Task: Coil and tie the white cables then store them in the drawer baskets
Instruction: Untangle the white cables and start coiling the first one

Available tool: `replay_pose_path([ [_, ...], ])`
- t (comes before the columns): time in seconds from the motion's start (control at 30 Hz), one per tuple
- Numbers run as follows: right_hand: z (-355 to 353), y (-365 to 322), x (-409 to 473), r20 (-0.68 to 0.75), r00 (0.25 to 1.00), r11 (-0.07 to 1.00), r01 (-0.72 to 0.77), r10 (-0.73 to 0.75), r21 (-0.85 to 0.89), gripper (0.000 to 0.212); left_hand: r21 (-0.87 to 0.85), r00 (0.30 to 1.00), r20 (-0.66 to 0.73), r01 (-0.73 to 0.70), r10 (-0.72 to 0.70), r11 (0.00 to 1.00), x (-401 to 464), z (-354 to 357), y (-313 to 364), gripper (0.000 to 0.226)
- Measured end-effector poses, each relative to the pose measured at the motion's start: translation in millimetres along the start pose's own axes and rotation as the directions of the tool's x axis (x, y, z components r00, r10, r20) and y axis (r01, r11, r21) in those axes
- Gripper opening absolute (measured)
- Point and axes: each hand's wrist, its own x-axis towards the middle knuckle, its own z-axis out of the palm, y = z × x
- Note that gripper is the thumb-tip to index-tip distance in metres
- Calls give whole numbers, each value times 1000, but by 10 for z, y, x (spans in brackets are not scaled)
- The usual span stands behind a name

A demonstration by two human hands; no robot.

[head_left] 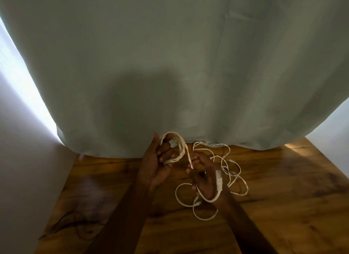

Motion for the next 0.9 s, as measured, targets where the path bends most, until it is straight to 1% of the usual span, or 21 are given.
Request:
replay_pose_path([
  [0.1,-67,20,9,36,999,999,-29,30,-13,33,7,1000,-5,-21,21,1000,-21,4,-4,52],
  [0.17,-103,85,44,11,999,999,-37,37,-32,30,-2,1000,0,-20,20,1000,-36,9,-12,52],
  [0.23,-143,177,96,-44,999,983,-18,11,-180,26,-15,1000,9,-14,15,1000,-49,14,-29,54],
  [0.27,-157,202,119,-46,999,976,-36,27,-214,22,-18,1000,11,-15,15,1000,-55,13,-37,54],
  [0.3,-173,186,124,-4,997,971,-80,81,-225,18,-18,1000,9,-16,16,1000,-58,11,-47,54],
  [0.37,-142,196,108,115,986,956,-80,117,-283,13,-20,1000,13,-16,16,1000,-51,2,-70,53],
  [0.43,-85,269,105,221,974,929,27,60,-370,19,-39,1000,14,-24,25,999,-19,-7,-90,50],
  [0.47,-44,299,99,273,960,931,50,55,-362,27,-47,999,12,-33,33,998,9,-12,-96,49],
  [0.5,-10,308,99,300,952,932,54,61,-359,31,-50,999,9,-43,43,998,41,-25,-103,47],
  [0.57,5,253,98,374,923,935,52,90,-352,29,-23,997,-7,-72,72,997,110,-51,-124,45],
  [0.63,-32,137,112,395,914,944,47,91,-326,18,50,990,-46,-128,130,991,169,-59,-171,42],
  [0.67,-43,122,116,414,906,945,58,86,-322,16,106,982,-80,-164,172,981,192,-51,-201,40],
  [0.7,-53,135,128,439,895,945,70,83,-320,18,169,970,-117,-194,215,966,209,-34,-232,37],
  [0.77,-73,179,165,487,868,942,81,94,-327,17,319,944,-168,-219,283,922,228,-3,-281,27],
  [0.83,-71,221,214,512,854,946,87,91,-313,14,505,935,-159,-198,316,840,229,-27,-298,22],
  [0.9,-74,257,248,524,848,952,94,76,-290,18,685,933,-102,-185,344,705,222,-94,-304,19],
])
